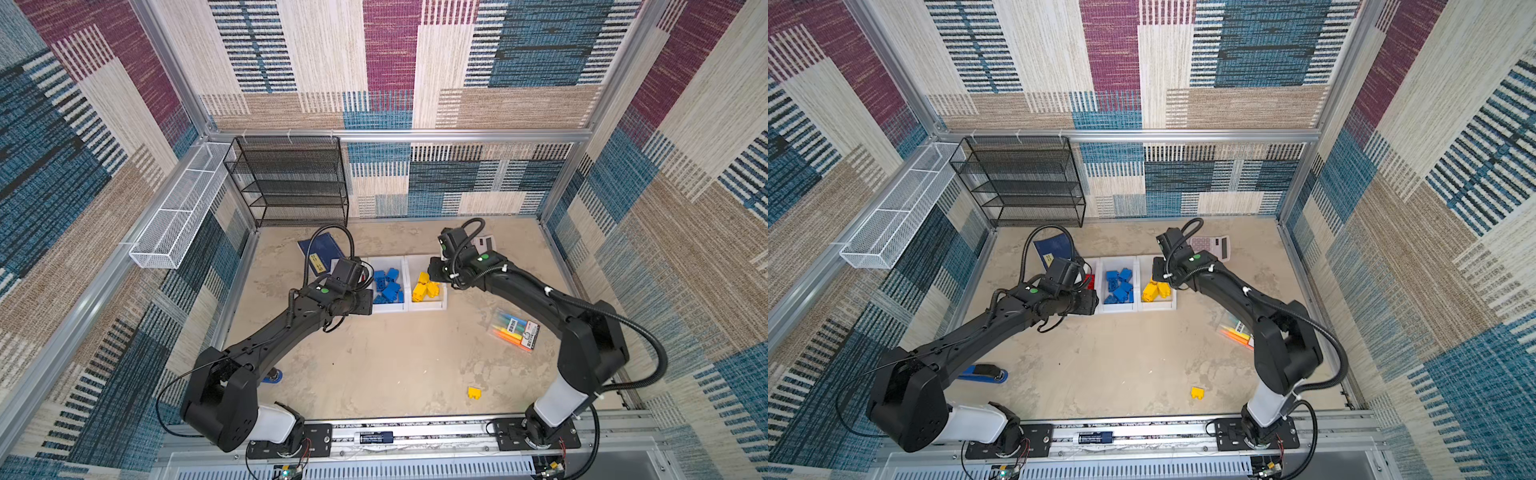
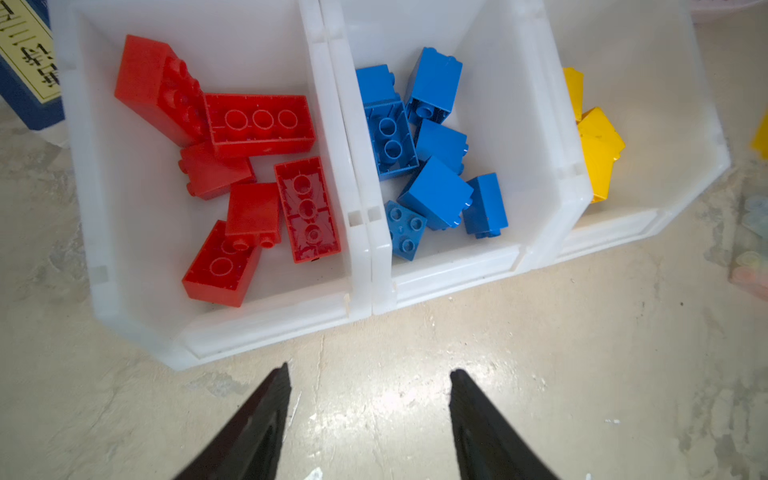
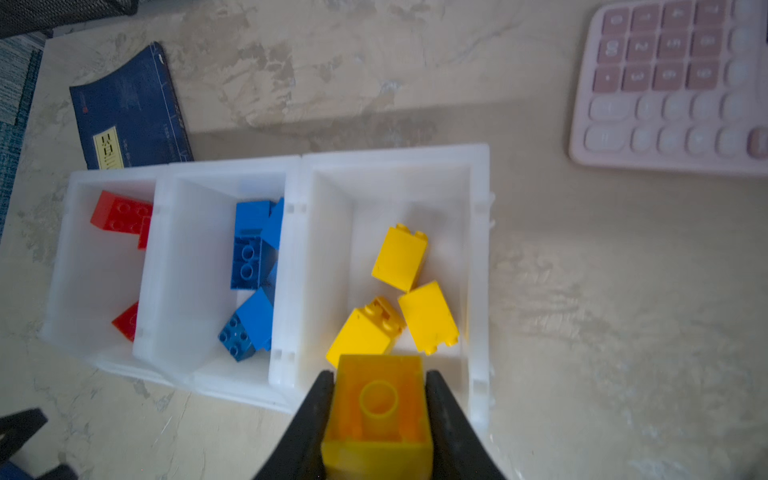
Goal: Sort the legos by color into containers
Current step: 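Carry the yellow brick with the right gripper into the far compartment and release, then reach the left gripper across and grasp the last yellow brick while the right withdraws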
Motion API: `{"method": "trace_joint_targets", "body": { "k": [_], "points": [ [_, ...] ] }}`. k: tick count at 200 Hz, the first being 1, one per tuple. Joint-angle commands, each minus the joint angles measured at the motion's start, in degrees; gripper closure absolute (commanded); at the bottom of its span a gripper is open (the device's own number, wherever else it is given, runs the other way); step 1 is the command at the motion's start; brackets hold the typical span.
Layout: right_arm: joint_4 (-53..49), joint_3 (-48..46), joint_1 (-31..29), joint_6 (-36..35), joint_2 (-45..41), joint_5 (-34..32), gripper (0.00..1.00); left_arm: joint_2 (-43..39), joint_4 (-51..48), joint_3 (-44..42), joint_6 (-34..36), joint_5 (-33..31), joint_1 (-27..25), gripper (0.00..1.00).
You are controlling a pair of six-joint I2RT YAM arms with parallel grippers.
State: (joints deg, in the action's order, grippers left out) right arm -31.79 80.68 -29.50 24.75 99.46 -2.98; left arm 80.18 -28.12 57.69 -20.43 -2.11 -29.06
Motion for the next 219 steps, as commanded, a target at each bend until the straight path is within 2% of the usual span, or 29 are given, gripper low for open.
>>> {"method": "trace_joint_targets", "body": {
  "k": [1, 19, 24, 39, 64, 165, 190, 219],
  "points": [
    [0.62, 4.81, 0.74, -4.66, 4.26, -1.41, 0.7, -1.54, -0.32, -1.21, -2.25, 1.09, 0.05, 0.35],
    [-1.3, 8.11, 0.85, -5.84, 7.53, -3.56, 0.65, -2.57, -0.62, -2.11, -2.64, 1.05, -0.01, 0.35],
    [-1.62, 8.61, 0.92, -6.0, 7.98, -4.02, 0.62, -2.87, -0.63, -2.31, -2.61, 0.97, -0.03, 0.35],
    [-2.02, 9.1, 0.93, -5.99, 8.43, -4.49, 0.43, -3.4, -0.79, -2.75, -2.77, 0.89, -0.03, 0.35],
    [-1.35, 8.08, 1.02, -5.35, 6.91, -4.71, 0.34, -3.61, -0.86, -3.19, -3.04, 1.1, 0.02, 0.35],
    [0.3, 2.04, 1.36, -3.32, -0.33, -2.36, 0.31, -3.89, -0.07, -3.79, -2.33, 3.27, -1.21, 0.35],
    [2.99, -5.0, 3.67, -0.94, -5.74, -1.38, 0.31, -4.38, 2.04, -4.39, -0.71, 3.32, -5.36, 0.35],
    [5.78, -14.97, 8.66, 1.17, -12.77, 1.08, 0.3, -0.33, 3.83, -3.03, 1.21, 3.55, -13.64, 0.35]
  ]
}}
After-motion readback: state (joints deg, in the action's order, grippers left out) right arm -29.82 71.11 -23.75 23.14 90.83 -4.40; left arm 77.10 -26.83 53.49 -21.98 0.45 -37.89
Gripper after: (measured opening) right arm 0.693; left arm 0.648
